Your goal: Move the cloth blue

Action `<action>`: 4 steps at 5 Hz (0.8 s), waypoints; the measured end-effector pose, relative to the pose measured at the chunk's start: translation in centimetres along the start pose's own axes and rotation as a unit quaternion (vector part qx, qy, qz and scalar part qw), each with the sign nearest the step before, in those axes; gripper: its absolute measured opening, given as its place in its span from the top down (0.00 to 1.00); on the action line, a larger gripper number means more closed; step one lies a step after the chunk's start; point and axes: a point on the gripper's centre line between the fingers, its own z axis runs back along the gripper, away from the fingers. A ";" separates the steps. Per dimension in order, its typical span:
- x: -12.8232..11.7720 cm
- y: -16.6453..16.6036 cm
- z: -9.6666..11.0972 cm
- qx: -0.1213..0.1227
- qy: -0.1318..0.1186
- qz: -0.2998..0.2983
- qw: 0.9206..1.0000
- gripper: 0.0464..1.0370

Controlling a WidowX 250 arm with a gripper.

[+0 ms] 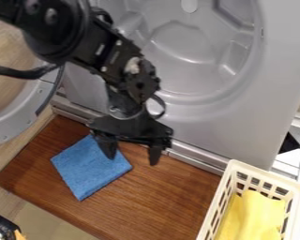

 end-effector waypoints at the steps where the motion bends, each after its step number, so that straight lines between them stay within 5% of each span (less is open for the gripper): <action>1: 0.7 1.7 -1.2 0.023 -0.008 0.035 0.999 0.04; 2: 1.0 4.0 -3.4 0.039 -0.012 0.092 0.995 0.04; 4: 0.7 7.8 -8.6 0.077 0.020 0.159 0.984 0.04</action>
